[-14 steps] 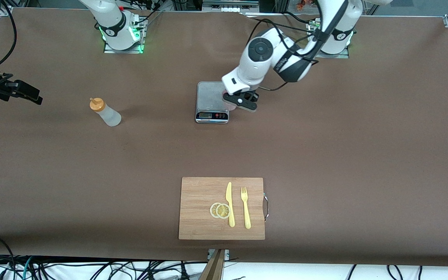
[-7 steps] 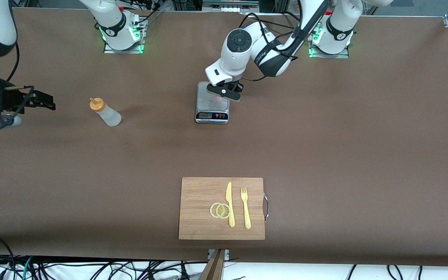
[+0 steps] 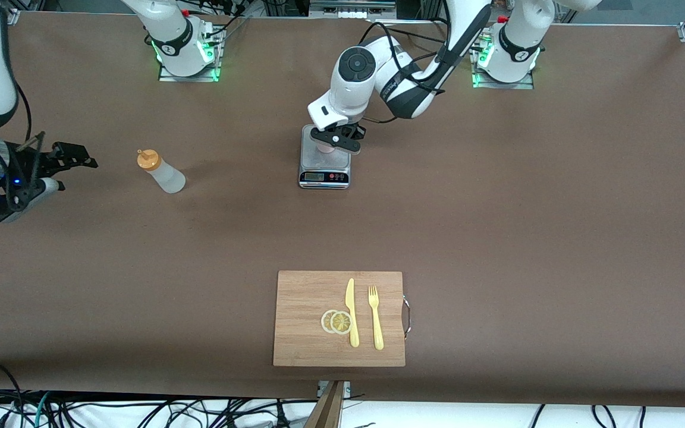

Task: Add sauce to pink cup with both arms
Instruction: 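Carry the pink cup with the left gripper onto the scale, then release the cup and retract the left gripper while the right gripper grasps the bottle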

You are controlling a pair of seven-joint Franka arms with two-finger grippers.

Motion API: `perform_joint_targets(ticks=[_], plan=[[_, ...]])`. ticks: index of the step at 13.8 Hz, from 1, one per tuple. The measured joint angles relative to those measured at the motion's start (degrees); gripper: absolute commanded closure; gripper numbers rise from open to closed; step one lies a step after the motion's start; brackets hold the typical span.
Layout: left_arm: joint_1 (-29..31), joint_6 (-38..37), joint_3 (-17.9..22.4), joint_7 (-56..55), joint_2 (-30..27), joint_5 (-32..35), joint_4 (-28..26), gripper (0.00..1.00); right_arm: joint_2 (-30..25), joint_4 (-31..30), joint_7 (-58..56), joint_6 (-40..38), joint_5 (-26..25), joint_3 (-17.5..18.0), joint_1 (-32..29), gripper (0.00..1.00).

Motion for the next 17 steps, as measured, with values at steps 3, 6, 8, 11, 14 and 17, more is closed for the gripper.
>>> perform_joint_targets(ticks=[3,6,8,11,14,17], plan=[[0.19,0.01,0.76,-0.06,0.06,0.0,1.85,0.0,3.2,-1.59,-20.19,0.15,9.28,-0.17,-4.59,0.0],[0.78,-2.82,1.14,-0.23,-0.34,0.0,4.52,0.0,8.42,-3.82,-41.13,0.19,18.7,-1.23,-8.48,0.0],[2.06,-8.52,1.28,-0.29,-1.38,0.0,7.42,0.0,12.16,-5.06,-53.66,-0.07,23.9,-2.23,-10.12,0.0],[4.27,-18.57,3.1,-0.29,-4.19,0.0,13.12,0.0,18.22,-5.79,-70.03,-3.12,30.33,-2.76,-11.82,0.0],[8.44,-27.94,5.76,-0.24,-8.31,0.0,18.07,0.0,23.81,-5.8,-84.71,-5.98,34.3,-3.18,-12.5,0.0],[14.25,-35.97,10.95,4.82,-13.13,0.01,21.29,0.0,28.53,-5.77,-93.55,-9.29,37.33,-3.44,-12.57,0.0]])
